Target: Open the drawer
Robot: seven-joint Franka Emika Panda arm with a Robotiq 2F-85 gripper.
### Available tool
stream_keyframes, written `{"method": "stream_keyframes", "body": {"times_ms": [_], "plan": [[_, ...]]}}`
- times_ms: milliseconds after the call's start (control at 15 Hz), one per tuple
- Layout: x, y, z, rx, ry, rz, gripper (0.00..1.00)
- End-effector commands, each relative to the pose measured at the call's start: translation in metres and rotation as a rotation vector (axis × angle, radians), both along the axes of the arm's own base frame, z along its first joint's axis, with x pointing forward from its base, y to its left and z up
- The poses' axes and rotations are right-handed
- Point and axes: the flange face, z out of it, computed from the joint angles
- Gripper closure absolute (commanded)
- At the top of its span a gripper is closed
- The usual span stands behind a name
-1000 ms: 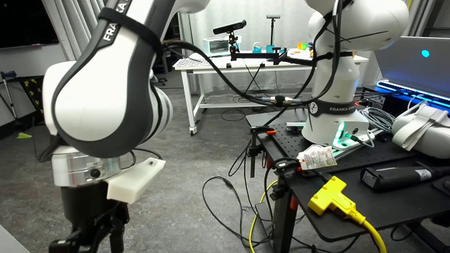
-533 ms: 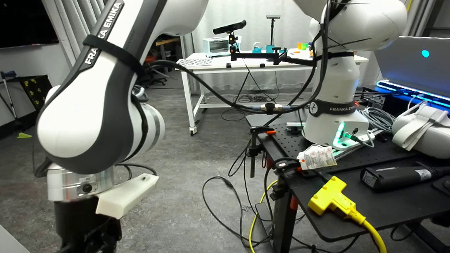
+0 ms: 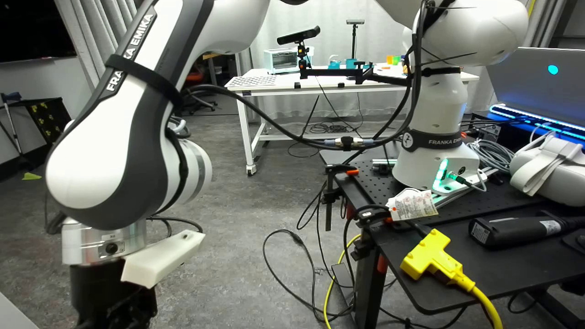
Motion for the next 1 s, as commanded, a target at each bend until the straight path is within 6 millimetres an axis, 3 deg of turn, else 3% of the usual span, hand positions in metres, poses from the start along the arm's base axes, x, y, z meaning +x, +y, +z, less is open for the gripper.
{"method": "stream_keyframes", "body": {"times_ms": [0, 333, 667, 933], "plan": [[-0.007, -0.011, -0.010, -0.040, -0.009, 0.030, 0.00], [-0.014, -0.022, -0.008, -0.066, -0.001, 0.038, 0.00], [-0.023, -0.047, -0.009, -0.123, 0.013, 0.025, 0.00], [-0.041, -0.067, 0.006, -0.178, 0.020, 0.041, 0.00]]}}
